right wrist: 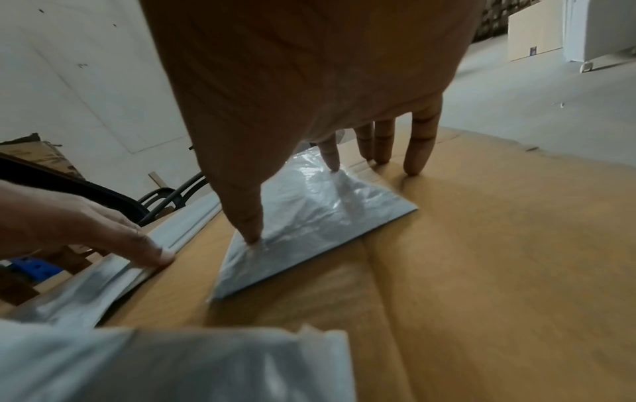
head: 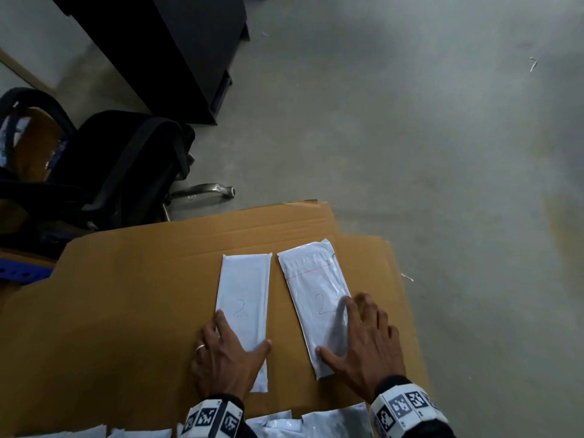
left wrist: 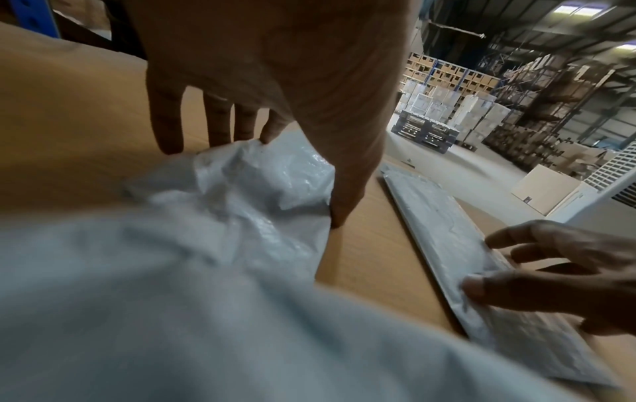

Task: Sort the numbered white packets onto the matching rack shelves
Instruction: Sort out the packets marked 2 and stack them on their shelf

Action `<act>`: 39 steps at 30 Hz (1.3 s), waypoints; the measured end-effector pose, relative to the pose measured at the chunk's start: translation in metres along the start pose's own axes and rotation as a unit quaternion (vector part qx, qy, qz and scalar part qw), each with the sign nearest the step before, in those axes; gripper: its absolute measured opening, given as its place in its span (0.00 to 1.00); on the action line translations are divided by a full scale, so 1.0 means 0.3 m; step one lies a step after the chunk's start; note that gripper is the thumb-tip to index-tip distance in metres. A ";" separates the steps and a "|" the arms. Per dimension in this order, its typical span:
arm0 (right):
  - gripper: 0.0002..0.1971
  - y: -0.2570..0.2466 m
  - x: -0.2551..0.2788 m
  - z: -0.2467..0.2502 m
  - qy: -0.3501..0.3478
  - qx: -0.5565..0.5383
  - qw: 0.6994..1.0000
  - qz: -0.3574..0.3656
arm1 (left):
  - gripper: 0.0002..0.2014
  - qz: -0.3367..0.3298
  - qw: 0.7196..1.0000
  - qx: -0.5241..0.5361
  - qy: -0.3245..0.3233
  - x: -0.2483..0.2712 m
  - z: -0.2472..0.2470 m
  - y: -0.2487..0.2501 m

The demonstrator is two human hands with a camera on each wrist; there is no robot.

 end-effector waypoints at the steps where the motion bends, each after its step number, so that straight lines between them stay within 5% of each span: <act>1: 0.53 0.004 0.002 0.005 0.013 -0.005 1.000 0.002 | 0.60 -0.002 1.000 0.002 0.009 0.000 0.004 -0.001; 4: 0.53 0.002 0.002 0.016 0.033 -0.018 0.999 0.002 | 0.62 0.004 1.000 -0.002 0.019 0.003 0.012 -0.004; 10: 0.70 -0.054 -0.020 0.021 0.024 0.002 0.999 -0.024 | 0.63 0.062 0.998 0.009 0.019 0.004 0.008 -0.021; 20: 0.51 -0.084 -0.011 0.008 0.033 -0.070 0.996 -0.040 | 0.57 0.055 0.994 0.090 0.042 0.001 0.004 -0.057; 28: 0.66 -0.053 -0.035 0.022 0.035 -0.246 0.969 -0.004 | 0.53 0.029 0.975 0.201 0.093 -0.002 0.020 -0.080; 39: 0.64 -0.143 0.061 0.080 0.170 -0.359 0.916 0.049 | 0.49 -0.008 0.942 0.284 0.181 0.049 0.141 -0.090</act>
Point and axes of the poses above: each hand's wrist, its own x-axis away from the middle knuckle, its own z-axis out of the back of the hand, y = z × x, the point moved 6 cm from there along -x, towards the middle knuckle, and after that the axes turned 2 degrees about -z, right-handed, at the moved point
